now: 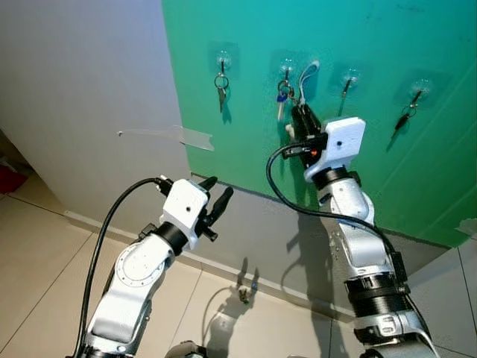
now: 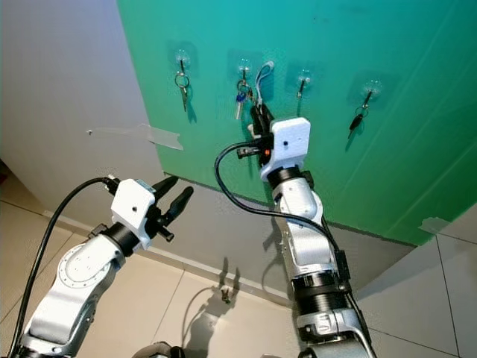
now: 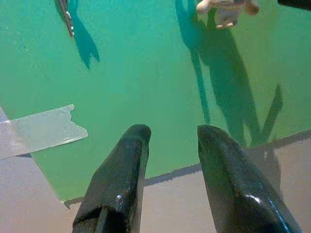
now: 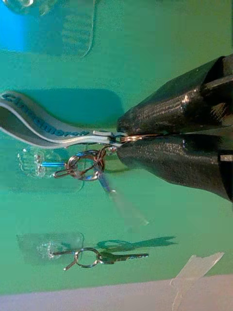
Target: Hang keys on a hook
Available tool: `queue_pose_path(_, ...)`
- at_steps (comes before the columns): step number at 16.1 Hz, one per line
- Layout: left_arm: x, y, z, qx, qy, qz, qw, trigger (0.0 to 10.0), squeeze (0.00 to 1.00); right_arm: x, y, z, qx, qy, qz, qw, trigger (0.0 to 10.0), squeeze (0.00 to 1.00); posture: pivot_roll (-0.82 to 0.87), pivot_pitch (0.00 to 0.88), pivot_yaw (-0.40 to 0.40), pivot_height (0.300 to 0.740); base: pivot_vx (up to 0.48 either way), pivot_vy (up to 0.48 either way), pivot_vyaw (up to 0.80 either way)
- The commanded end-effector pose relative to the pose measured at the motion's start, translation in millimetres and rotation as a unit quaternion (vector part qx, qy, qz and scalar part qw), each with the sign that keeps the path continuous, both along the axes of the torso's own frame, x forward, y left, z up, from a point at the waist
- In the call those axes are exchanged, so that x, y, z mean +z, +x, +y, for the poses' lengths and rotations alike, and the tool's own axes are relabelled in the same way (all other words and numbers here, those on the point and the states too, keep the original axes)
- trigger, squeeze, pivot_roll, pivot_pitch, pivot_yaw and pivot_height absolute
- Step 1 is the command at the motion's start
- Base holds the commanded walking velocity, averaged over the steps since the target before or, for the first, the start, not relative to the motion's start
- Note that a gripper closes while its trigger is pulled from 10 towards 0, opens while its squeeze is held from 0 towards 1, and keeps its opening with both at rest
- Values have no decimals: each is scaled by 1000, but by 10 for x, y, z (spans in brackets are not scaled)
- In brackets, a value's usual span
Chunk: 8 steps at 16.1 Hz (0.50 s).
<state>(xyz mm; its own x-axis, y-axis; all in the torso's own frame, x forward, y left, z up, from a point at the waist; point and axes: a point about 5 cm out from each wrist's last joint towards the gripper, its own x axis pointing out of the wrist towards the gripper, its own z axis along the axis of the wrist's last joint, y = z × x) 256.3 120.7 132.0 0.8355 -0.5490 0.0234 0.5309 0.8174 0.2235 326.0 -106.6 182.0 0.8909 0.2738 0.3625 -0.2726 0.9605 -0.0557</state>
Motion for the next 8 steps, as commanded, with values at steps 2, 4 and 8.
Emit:
queue_pose_path(2, 106, 29, -46, -9, -20, -26, 999, 10000, 0, -6, -24, 2, 0, 5, 8, 1000, 10000, 0, -54, 41, 1, 740, 0, 0, 0)
queue_pose_path(4, 171, 41, -48, -8, -37, -40, 999, 10000, 0, -11, -31, 14, 5, 8, 15, 1000, 10000, 0, -55, 39, 3, 740, 0, 0, 0)
queue_pose_path(8, 200, 50, -35, -3, -42, -49, 998, 10000, 0, -10, -44, 47, 22, 23, 21, 999, 10000, 90, -53, 38, 2, 740, 0, 0, 0)
